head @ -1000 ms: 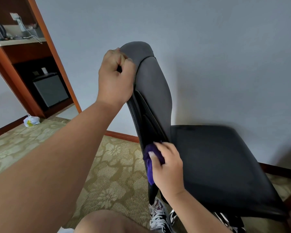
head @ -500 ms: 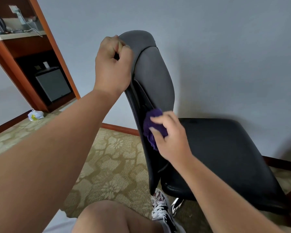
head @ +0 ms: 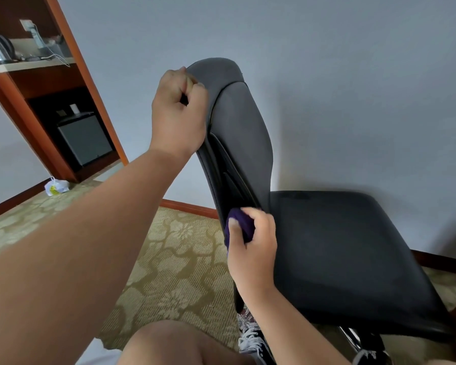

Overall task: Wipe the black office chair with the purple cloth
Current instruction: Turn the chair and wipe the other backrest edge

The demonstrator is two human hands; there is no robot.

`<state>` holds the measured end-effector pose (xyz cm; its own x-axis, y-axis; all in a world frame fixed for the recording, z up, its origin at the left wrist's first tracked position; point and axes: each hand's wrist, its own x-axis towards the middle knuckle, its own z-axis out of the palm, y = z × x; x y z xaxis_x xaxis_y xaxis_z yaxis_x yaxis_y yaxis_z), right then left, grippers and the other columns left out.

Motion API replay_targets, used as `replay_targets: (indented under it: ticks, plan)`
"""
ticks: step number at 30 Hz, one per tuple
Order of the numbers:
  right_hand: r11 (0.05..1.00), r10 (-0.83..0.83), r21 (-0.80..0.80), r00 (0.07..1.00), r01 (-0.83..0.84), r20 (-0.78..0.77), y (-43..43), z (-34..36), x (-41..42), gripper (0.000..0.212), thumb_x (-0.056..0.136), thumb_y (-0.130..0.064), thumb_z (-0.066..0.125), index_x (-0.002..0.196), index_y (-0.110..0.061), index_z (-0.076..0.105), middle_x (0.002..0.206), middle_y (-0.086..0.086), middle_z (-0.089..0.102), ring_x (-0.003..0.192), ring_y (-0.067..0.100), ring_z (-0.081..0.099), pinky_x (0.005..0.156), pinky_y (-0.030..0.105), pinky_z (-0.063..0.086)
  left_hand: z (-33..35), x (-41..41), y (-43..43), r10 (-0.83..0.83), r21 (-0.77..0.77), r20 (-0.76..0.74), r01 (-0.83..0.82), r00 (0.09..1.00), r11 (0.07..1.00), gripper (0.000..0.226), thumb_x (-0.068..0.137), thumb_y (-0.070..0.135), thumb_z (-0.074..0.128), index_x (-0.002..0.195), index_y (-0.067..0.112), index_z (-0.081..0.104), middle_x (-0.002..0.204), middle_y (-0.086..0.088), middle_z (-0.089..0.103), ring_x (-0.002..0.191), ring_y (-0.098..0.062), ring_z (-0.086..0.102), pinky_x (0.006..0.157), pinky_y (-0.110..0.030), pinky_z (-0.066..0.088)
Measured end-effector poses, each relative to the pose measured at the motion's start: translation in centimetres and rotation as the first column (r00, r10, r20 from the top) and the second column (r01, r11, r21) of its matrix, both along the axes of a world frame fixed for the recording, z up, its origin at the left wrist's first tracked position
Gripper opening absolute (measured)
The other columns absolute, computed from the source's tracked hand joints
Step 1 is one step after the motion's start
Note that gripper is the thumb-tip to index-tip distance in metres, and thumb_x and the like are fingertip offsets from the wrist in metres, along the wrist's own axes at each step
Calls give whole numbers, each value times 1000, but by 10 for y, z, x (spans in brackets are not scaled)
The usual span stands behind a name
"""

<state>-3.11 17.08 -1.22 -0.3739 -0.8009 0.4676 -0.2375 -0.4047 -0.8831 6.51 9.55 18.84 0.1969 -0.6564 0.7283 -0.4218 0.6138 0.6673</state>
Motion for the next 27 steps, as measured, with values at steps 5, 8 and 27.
replay_targets:
  ticks: [5,8,27]
  plan:
    - [990,-14,-139,999,7,-48,-6,-7,8,24,97,-18,63,120,-15,58,109,-4,48,100,-2,54,81,4,43,0,0,1,37,13,0,-37,999,999,25,94,9,48,76,-8,44,91,-12,50,92,-6,52,87,-6,40]
    - [996,19,-81,980,-35,-198,-3,-68,6,26,101,-28,55,124,-16,51,110,-4,43,88,-2,57,74,7,51,-2,0,0,34,-2,5,-34,999,999,25,94,9,48,75,-7,44,91,-14,50,91,-11,52,85,-5,40]
    - [981,82,120,887,-152,454,4,14,23,16,101,-23,57,103,-39,54,106,0,62,84,10,67,63,25,57,-1,-3,1,26,-59,7,-26,1000,998,28,92,8,48,69,2,34,87,-12,48,82,-21,50,85,-5,39]
